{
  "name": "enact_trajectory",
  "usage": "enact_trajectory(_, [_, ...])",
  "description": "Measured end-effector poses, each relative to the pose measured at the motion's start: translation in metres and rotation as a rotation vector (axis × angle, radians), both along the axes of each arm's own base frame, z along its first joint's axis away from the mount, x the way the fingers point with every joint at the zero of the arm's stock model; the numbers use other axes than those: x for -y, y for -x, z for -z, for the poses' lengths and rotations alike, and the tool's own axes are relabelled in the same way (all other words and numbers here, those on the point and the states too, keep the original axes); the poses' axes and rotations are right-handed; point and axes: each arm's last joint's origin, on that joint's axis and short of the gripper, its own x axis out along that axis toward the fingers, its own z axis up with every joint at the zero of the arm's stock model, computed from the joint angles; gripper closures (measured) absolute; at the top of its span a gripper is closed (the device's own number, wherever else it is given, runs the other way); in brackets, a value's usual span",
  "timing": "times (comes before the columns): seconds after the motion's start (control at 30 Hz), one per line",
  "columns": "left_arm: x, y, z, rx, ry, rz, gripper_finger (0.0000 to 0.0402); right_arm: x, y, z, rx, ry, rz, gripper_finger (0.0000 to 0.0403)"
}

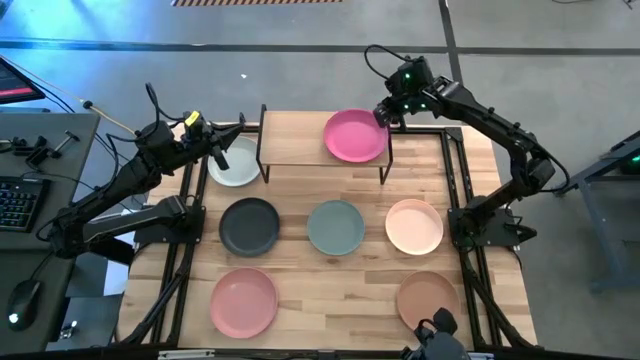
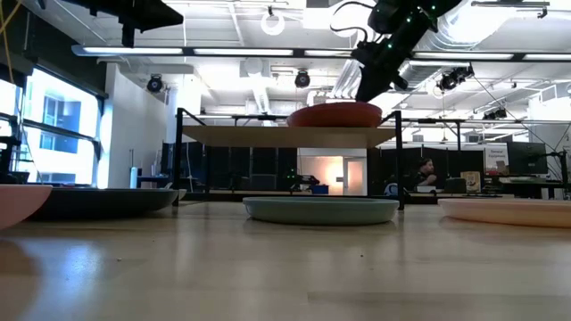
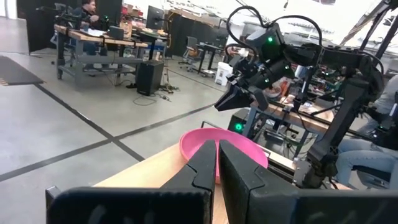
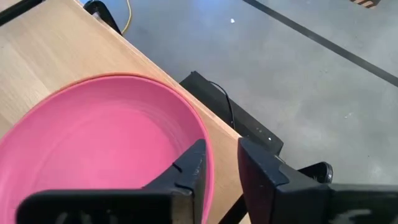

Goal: Place and stack plates onto a shelf
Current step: Stack the white plate on top of the pink plate on the shelf

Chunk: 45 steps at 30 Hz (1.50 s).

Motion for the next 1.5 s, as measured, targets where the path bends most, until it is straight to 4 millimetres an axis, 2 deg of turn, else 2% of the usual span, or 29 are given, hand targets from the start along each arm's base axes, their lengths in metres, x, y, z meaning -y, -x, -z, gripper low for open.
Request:
enact_trajectory(0.47, [-0.002, -0.003, 0.002, 0.004, 0.032, 0.006, 0.0394, -0.003, -0.002, -0.002, 0.016, -0.003, -0.033, 0.0320])
enact_trajectory(0.73, [-0.002, -0.003, 0.000, -0.007, -0.008, -0.005, 0.0394, -0.020, -0.004, -0.013, 0.042, 0.018, -0.080, 0.0320])
enact_trajectory(0.97, [-0.007, -0.008, -0.003, 0.055, 0.001, -0.041, 0.0394, -0.033, -0.003, -0.024, 0.070, 0.045, -0.111, 0.0320])
enact_trajectory(1.07, [-0.014, -0.010, -0.006, 0.072, 0.058, -0.097, 0.0394, -0.038, -0.003, -0.028, 0.079, 0.053, -0.122, 0.0320])
enact_trajectory(1.13, [-0.018, -0.010, -0.007, 0.010, 0.104, -0.126, 0.0394, -0.041, -0.002, -0.030, 0.085, 0.059, -0.127, 0.0320])
enact_trajectory(1.27, [-0.023, -0.007, -0.008, -0.230, 0.183, -0.162, 0.0394, -0.044, -0.001, -0.033, 0.094, 0.066, -0.133, 0.0320])
enact_trajectory(1.5, [-0.019, 0.001, -0.017, -0.529, 0.211, -0.133, 0.0394, -0.045, -0.001, -0.033, 0.092, 0.068, -0.131, 0.0320])
